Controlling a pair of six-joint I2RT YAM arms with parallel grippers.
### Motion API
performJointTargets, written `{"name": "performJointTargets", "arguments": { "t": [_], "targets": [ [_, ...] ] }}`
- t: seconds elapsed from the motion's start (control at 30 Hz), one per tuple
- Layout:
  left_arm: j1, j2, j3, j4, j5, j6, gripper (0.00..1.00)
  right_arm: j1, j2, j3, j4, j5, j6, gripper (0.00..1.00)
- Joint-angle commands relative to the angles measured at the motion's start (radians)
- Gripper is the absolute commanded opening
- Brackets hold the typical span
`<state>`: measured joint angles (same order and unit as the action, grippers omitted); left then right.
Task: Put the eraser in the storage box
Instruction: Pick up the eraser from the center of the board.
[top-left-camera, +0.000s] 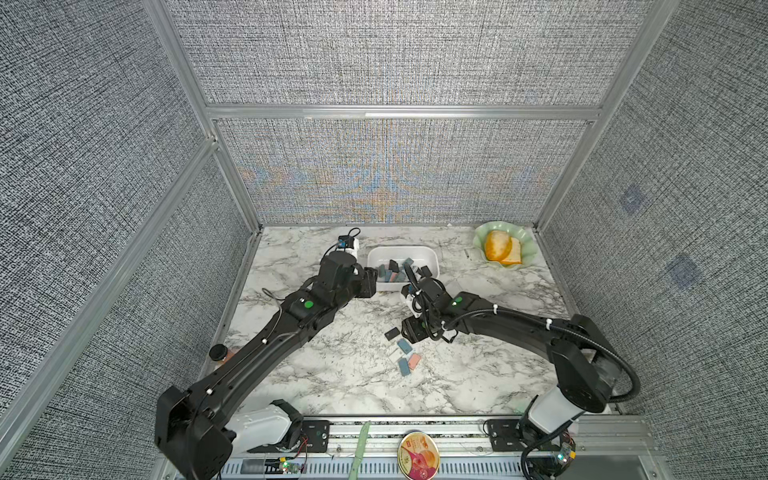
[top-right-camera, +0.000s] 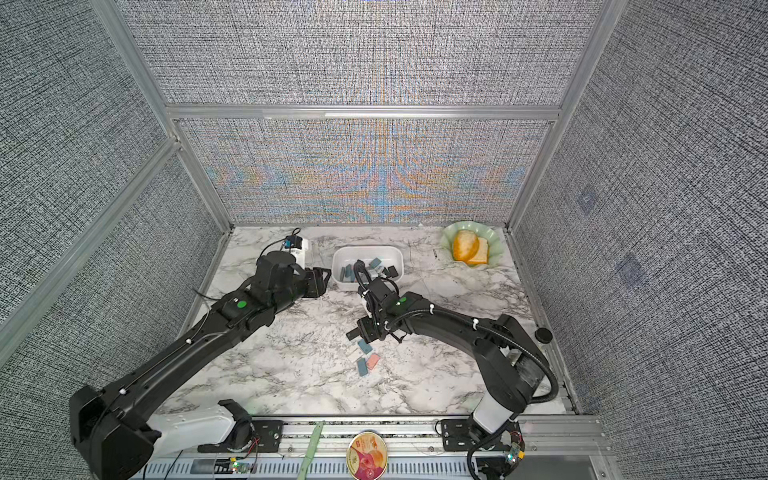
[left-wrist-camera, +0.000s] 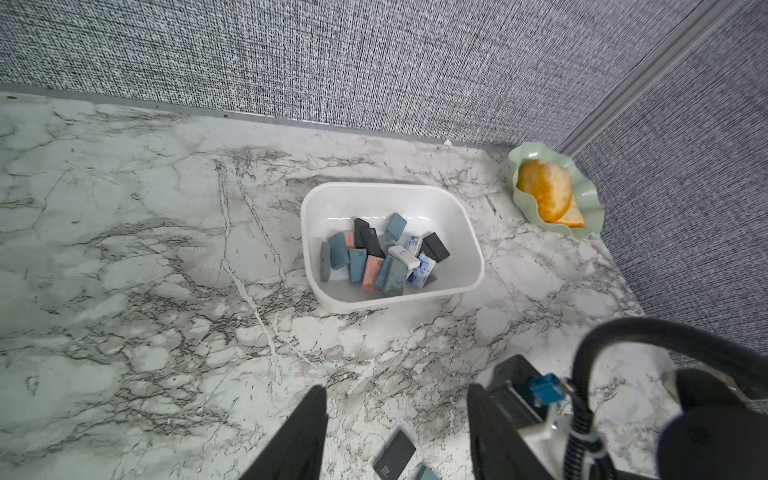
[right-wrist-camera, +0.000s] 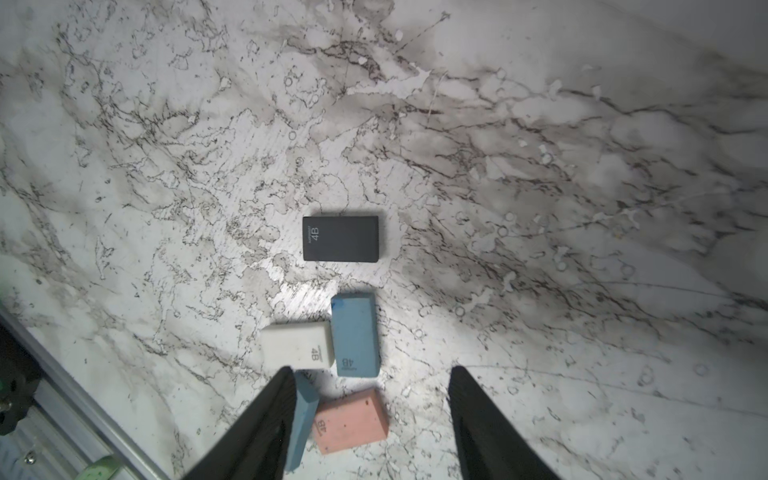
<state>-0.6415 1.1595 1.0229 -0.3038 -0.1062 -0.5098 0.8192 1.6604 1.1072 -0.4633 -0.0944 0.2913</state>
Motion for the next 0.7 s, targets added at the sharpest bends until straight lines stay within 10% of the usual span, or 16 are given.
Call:
{"name": "performJointTargets", "arguments": {
  "t": [0.0,0.67],
  "targets": [
    [0.001,-0.075,-0.058,0.089,-0.032,-0.023,0.56,0.017,0.041,0.014,-0.001,-0.003,-0.030,0.62],
    [0.000,-0.172,-0.130,0.065,-0.050,-0.058,0.56,0.052,0.183,0.032,0.042,0.023,-0.010,0.62]
  ]
}}
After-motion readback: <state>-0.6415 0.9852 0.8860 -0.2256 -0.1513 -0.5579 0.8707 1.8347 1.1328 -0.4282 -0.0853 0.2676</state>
